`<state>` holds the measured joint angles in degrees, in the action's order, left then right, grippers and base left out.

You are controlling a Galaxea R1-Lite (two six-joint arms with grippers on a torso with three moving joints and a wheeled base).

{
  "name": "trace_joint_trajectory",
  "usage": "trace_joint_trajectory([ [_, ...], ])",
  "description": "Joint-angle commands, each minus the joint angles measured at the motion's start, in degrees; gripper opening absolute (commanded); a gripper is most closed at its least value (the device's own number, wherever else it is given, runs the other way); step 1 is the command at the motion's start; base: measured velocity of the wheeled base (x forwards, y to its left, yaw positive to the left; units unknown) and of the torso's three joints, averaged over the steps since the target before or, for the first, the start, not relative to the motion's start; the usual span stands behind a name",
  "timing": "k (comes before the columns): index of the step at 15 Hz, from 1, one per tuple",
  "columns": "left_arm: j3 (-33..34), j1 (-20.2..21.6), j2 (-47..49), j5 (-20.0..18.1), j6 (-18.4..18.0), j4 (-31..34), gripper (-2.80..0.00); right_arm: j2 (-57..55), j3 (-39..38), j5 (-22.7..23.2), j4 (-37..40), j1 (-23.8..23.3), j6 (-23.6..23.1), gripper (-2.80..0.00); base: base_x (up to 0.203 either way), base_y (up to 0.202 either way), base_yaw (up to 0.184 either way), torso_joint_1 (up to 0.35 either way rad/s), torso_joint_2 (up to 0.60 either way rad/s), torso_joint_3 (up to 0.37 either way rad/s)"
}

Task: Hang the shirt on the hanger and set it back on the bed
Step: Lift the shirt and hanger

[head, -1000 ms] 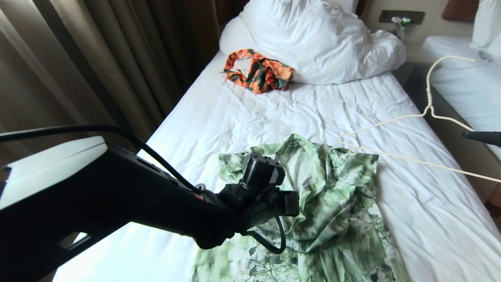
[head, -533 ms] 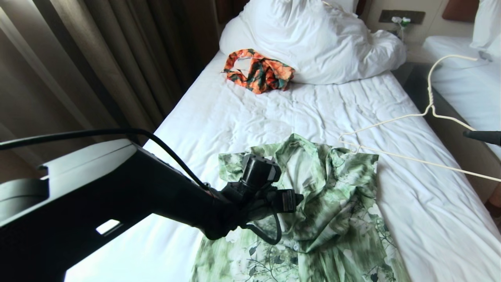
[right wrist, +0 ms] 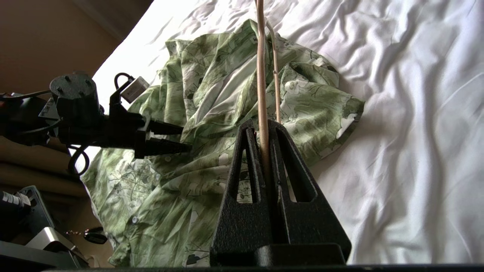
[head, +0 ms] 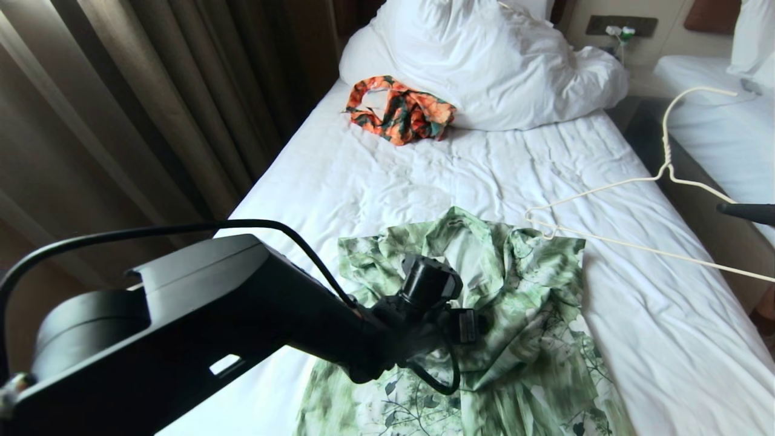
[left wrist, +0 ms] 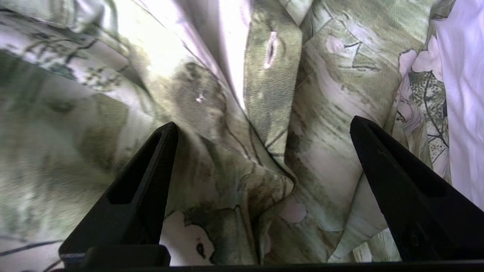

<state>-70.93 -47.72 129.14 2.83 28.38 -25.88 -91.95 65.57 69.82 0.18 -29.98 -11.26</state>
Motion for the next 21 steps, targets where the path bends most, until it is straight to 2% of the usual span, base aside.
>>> trace_joint_trajectory([
  [1,-1.25,-0.73,1.95,0.11,0.18,-0.08,0.00,-0.24,0.08,0.40,-0.01,-0.17,-0.07,-2.80,0.000,0.000,0.000,0.000,0.00,0.000],
  [4,-4.16,-1.21,2.64,0.22,0.15,1.27,0.00,-0.62,0.17,0.32,-0.09,-0.61,-0.15,-2.80,0.000,0.000,0.000,0.000,0.00,0.000],
  [8,-11.09,-1.34,1.77,0.17,0.43,6.58,0.00,-1.47,0.67,0.32,-0.09,-0.87,-0.25,-2.80,0.000,0.000,0.000,0.000,0.00,0.000],
  [13,-13.85,-2.21,3.56,-0.01,1.24,7.42,0.00,-1.83,1.12,0.32,-0.18,-1.12,-0.25,-2.80,0.000,0.000,0.000,0.000,0.00,0.000],
  [15,-14.23,-1.76,4.91,0.13,1.24,7.37,0.00,-1.83,1.40,0.32,-0.18,-1.58,-0.25,-2.80,0.000,0.000,0.000,0.000,0.00,0.000],
  [18,-14.03,1.26,5.78,0.08,1.24,7.16,0.00,-2.37,1.66,0.32,-0.18,-1.75,-0.34,-2.80,0.000,0.000,0.000,0.000,0.00,0.000],
  [21,-10.97,2.81,3.53,-0.06,1.18,7.17,0.00,-3.30,1.91,0.32,-0.18,-1.23,-0.37,-2.80,0.000,0.000,0.000,0.000,0.00,0.000],
])
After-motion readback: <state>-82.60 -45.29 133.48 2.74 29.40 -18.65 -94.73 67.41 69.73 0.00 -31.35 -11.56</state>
